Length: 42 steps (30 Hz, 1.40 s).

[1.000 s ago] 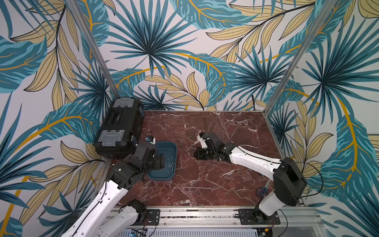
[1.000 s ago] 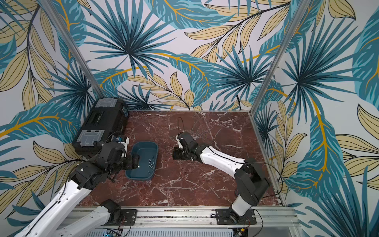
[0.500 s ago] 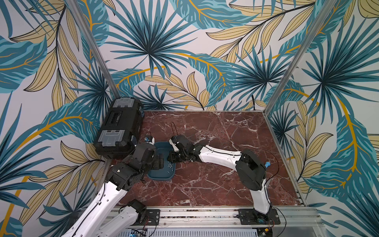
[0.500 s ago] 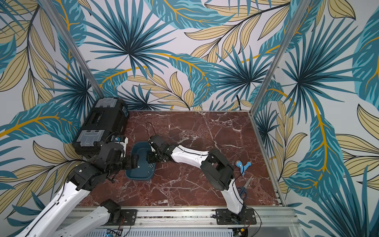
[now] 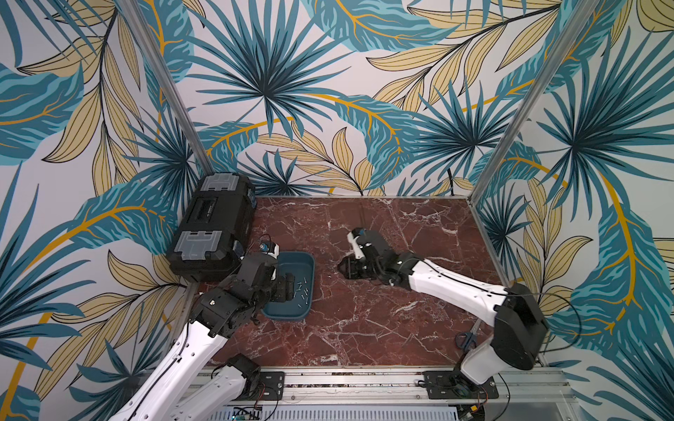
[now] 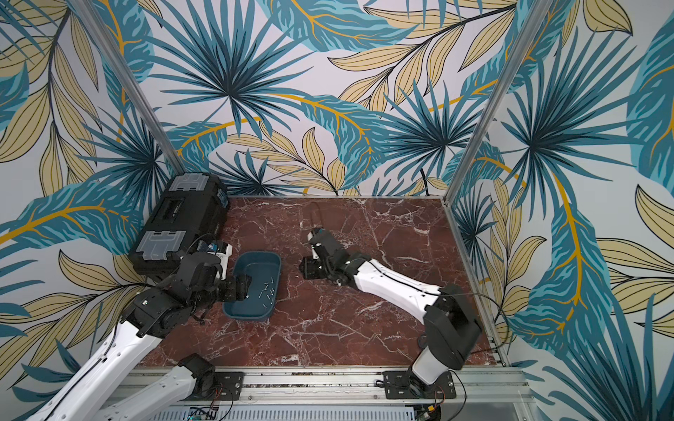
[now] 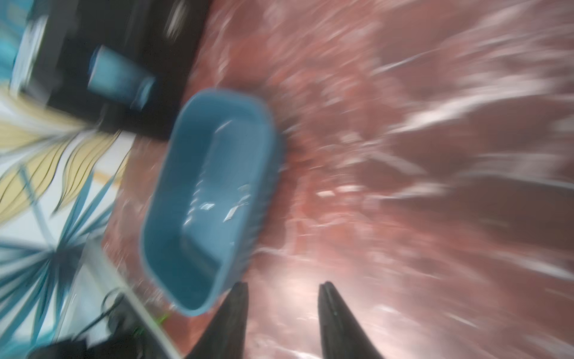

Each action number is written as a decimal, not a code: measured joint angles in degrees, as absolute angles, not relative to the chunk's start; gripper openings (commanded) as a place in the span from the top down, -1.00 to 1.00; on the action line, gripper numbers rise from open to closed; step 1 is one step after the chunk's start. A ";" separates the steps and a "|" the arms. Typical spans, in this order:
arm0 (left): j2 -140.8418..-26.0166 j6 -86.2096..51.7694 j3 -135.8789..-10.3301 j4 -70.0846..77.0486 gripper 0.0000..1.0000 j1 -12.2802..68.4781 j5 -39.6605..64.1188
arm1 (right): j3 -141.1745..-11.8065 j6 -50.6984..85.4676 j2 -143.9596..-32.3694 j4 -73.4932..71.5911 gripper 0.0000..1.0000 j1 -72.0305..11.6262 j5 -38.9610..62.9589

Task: Put the screws on the desktop into the storage box
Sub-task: Place the screw in the storage box, then pick up the screw from the center of the board.

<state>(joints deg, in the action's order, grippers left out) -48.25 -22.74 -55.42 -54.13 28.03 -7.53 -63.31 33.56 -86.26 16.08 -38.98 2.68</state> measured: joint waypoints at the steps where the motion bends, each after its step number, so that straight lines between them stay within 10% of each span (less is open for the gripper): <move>1: -49.15 -23.00 -55.42 -53.80 -0.58 28.14 -6.35 | -59.79 33.58 -82.76 15.97 0.18 -34.94 1.41; 18: -102.48 -37.19 -78.39 -37.08 -0.43 54.74 -2.50 | -31.68 37.71 -63.75 20.29 0.18 -8.43 -19.51; 42: -141.29 -40.27 -124.31 -43.20 -0.16 58.37 -3.75 | -27.51 38.83 -64.64 14.20 0.20 -1.72 -11.07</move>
<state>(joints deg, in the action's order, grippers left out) -141.29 -40.27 -124.31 -43.20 58.37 -3.75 -27.51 38.83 -64.64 14.20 -1.72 -11.07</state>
